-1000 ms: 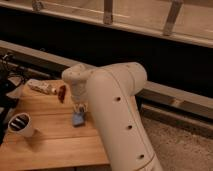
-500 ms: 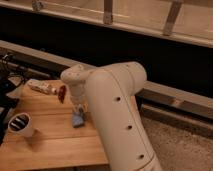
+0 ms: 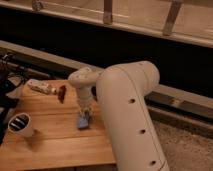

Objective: Wipe the white sponge on the table

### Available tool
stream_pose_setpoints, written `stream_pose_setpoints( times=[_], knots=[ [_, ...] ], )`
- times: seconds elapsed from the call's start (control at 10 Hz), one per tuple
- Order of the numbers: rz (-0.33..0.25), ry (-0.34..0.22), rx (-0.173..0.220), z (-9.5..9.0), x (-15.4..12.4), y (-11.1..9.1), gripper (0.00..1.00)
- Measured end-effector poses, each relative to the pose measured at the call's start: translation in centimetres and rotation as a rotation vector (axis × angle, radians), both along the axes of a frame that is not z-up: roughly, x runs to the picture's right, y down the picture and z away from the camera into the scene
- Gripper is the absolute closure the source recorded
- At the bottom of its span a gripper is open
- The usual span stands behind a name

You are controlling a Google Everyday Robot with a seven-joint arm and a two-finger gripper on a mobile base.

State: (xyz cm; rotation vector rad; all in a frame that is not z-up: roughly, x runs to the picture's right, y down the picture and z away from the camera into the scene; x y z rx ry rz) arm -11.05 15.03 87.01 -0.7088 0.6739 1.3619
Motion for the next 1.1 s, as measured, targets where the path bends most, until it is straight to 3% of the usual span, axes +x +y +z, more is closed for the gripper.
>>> stream_pose_setpoints(
  times=[0.5,1.1],
  knots=[
    [0.018,0.036,0.019,-0.6,1.5,0.7,1.0],
    [0.021,0.051,0.036,-0.1,1.0,-0.1,1.0]
  ],
)
